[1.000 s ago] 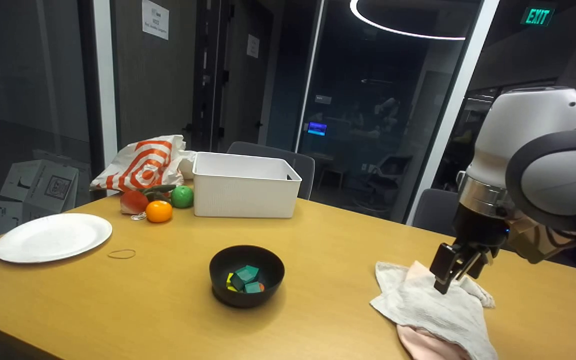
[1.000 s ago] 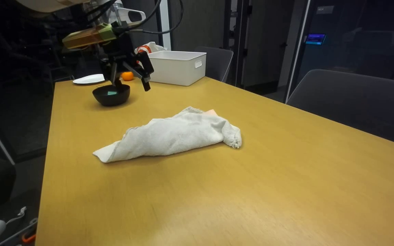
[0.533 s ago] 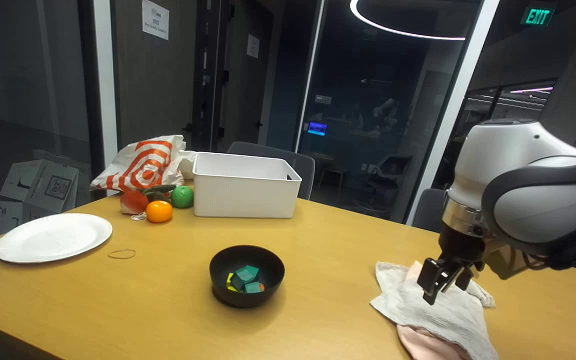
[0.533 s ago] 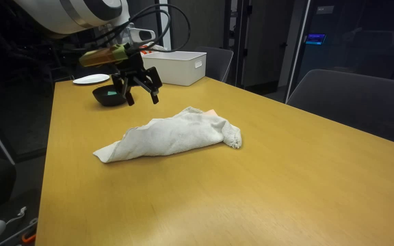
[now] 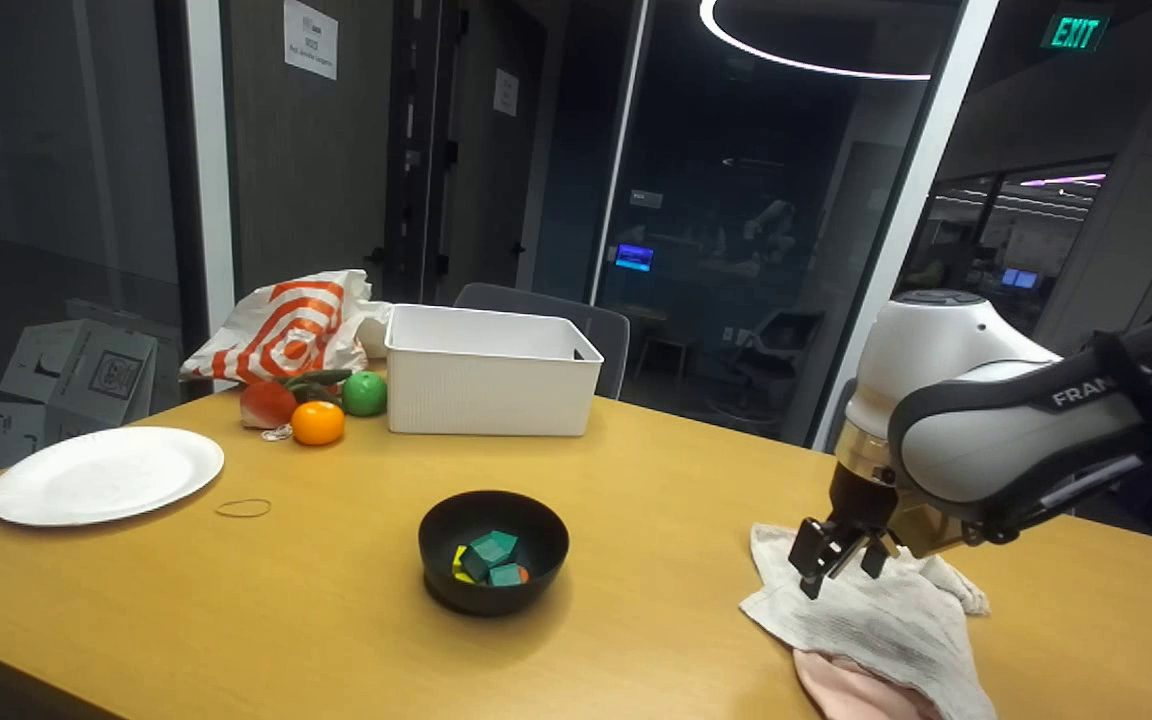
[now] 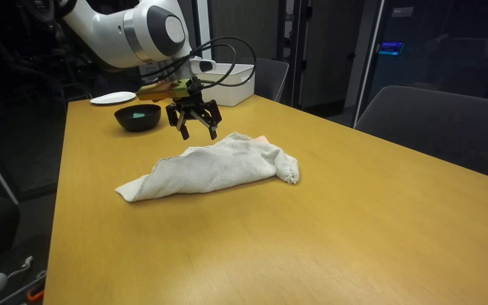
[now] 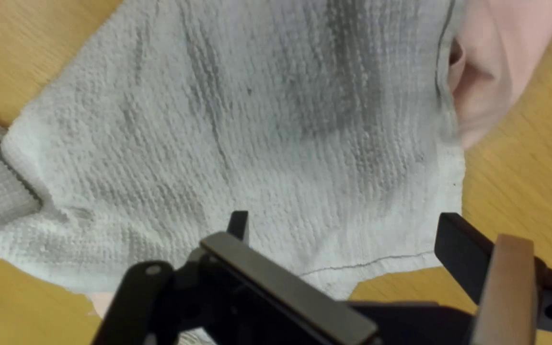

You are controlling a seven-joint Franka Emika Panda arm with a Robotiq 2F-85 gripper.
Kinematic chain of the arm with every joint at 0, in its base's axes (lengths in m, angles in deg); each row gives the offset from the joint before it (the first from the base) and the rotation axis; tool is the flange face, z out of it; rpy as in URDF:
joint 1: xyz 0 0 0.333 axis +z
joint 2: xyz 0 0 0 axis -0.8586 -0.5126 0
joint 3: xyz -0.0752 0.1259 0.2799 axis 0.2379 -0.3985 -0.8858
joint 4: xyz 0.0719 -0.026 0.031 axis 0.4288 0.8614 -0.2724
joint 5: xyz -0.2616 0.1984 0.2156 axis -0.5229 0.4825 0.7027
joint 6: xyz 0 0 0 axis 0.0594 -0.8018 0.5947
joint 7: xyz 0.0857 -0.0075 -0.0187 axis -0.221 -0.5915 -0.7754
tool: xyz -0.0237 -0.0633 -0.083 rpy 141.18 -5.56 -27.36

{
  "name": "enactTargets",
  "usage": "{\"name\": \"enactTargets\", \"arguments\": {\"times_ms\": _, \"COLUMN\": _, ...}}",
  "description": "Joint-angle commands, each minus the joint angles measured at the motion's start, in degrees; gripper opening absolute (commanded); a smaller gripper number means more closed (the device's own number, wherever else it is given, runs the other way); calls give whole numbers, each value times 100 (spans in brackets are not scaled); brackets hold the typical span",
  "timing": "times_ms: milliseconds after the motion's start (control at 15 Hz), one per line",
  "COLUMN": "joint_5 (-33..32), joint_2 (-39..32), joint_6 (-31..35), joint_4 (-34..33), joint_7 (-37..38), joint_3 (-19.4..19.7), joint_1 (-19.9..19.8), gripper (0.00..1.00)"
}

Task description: Remove the pink shirt from the white towel, move it to the left and slide the white towel to the right

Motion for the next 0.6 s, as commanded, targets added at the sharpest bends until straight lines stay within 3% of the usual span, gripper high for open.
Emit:
{"name": "enactTargets", "arguments": {"times_ms": 0, "joint_5": -195, "joint_2": -239, "joint_6": 333, "joint_4": -257, "joint_7": 187, "joint_3": 104, "joint_1": 304, "gripper": 100}}
{"name": "enactTargets", "arguments": {"times_ms": 200, "joint_5": 77, "joint_2": -444, "joint_6": 360, "joint_4": -317, "joint_7": -131, "joint_3": 45, "joint_1": 366, "gripper": 100}}
{"name": "enactTargets", "arguments": {"times_ms": 533, "joint_5": -175, "joint_2": -710, "joint_6": 486, "joint_4": -438, "joint_7": -123, "joint_3": 133, "joint_1": 602, "gripper": 100}}
